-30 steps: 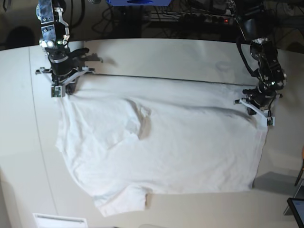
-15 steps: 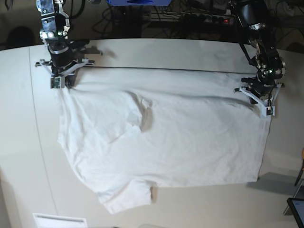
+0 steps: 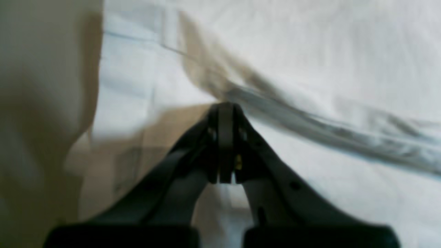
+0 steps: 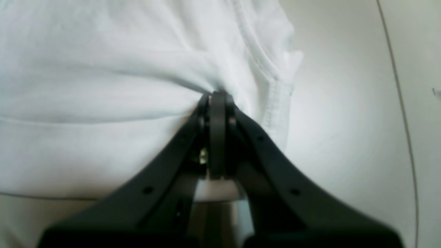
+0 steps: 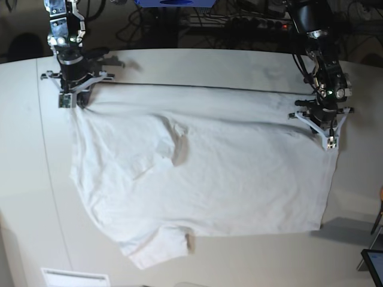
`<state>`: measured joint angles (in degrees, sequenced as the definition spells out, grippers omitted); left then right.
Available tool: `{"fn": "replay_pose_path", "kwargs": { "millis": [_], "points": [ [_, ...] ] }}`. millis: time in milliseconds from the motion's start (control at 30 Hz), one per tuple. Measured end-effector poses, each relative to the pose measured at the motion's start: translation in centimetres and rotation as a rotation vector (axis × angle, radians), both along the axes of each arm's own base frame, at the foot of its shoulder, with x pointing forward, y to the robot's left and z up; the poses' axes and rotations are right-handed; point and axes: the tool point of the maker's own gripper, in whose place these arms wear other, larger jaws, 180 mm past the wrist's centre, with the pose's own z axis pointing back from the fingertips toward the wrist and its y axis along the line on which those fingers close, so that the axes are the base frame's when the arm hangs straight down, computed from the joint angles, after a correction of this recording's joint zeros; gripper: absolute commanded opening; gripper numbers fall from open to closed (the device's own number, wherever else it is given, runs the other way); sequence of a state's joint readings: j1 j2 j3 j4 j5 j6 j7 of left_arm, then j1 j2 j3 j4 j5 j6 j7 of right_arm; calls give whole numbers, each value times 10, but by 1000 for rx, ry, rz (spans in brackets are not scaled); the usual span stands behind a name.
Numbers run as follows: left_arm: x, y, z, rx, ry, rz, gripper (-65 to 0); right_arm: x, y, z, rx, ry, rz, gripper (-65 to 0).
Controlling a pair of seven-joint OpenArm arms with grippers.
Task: Fold the T-shirt properly
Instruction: 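Pull both held corners together away from the hem to flatten the shirt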
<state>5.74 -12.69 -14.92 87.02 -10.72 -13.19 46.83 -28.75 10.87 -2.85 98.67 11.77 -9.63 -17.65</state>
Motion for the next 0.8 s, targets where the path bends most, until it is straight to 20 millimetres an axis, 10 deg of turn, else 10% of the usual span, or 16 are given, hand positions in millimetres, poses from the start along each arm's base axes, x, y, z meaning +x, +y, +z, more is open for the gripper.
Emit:
{"fn": "replay_pose_path", "kwargs": {
  "millis": [800],
  "points": [
    [18,-73,-7,-96,-84,-106,-650,-3,-88,-3,-80,3,-140,-649]
  ]
}}
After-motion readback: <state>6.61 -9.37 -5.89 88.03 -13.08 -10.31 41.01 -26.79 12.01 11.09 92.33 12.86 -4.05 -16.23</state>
